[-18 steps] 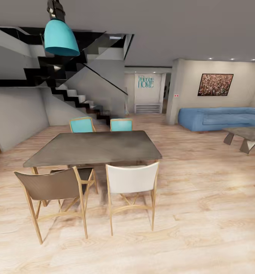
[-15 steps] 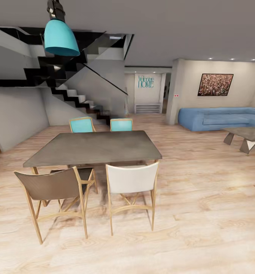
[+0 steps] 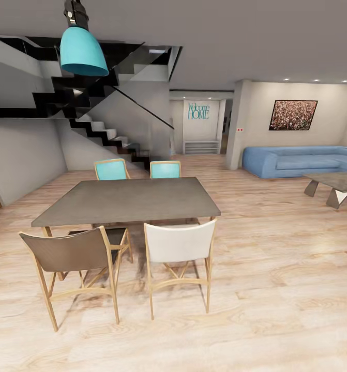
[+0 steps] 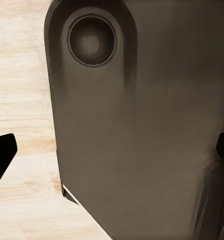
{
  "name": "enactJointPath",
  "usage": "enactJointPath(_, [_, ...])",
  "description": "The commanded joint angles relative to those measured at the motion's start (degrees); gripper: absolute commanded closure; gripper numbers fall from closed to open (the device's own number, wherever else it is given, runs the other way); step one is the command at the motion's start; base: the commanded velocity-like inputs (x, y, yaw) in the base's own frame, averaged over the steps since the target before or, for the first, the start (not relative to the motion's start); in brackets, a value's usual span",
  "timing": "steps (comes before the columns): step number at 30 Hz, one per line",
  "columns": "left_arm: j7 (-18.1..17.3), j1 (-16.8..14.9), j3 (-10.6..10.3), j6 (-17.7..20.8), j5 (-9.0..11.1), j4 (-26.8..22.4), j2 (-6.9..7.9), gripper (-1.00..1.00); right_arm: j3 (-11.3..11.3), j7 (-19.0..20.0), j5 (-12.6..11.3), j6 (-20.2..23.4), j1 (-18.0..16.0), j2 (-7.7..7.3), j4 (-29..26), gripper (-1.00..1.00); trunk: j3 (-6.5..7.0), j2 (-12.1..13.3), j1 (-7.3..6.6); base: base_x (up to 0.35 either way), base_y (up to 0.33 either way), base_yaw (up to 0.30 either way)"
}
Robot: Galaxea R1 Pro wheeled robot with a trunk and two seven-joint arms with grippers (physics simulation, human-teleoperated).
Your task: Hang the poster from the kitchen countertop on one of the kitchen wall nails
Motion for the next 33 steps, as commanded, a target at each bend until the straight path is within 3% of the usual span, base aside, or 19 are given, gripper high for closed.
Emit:
enactJointPath(1, [-0.1,0.0,0.0,0.0,0.0,0.0,0.0,-1.0,0.0,0.0,0.0,0.0,0.0,0.0,0.0,-1.0,-0.03,0.0,0.0,0.0,0.0,0.0])
enactJointPath(8, [0.0,0.0,0.0,0.0,0.0,0.0,0.0,-1.0,0.0,0.0,0.0,0.0,0.0,-0.09,0.0,-1.0,-0.03,0.0,0.0,0.0,0.0,0.0])
enactJointPath(11, [0.4,1.0,0.3,0.4,-0.1,-1.0,-0.25,-1.0,-0.2,-0.1,0.0,-1.0,-1.0,-1.06,-1.0,-1.0,-0.03,0.0,0.0,0.0,0.0,0.0])
enactJointPath(18, [0.6,2.5,0.5,0.4,-0.1,-3.2,1.16,-1.0,-0.3,-0.1,0.1,-3.2,-3.3,-3.22,-3.3,-1.0,-0.03,0.0,0.0,0.0,0.0,0.0])
enactJointPath(19, [0.6,2.5,0.5,0.2,-0.1,-39.1,1.28,-1.0,-0.3,-0.2,0.2,-10.2,-5.3,-3.69,-25.5,-1.0,-0.03,0.0,0.0,0.0,0.0,0.0])
enactJointPath(25, [0.7,2.6,0.6,0.0,-0.1,-40.3,1.37,-1.0,-0.4,-0.2,0.2,-10.5,-5.3,-4.99,-27.2,-1.0,-0.03,0.0,0.0,0.0,0.0,0.0])
enactJointPath(26, [0.8,2.6,0.7,0.0,0.0,-40.2,1.4,-1.0,-0.2,-0.3,0.2,-10.6,-5.3,-5.85,-27.3,-1.0,-0.03,0.0,0.0,0.0,0.0,0.0])
enactJointPath(33, [0.7,2.6,0.7,0.0,0.1,-39.5,1.41,-1.0,-0.2,-0.3,0.2,-10.7,-5.0,-5.96,-26.0,-1.0,0.04,0.0,0.0,0.0,0.0,-0.056])
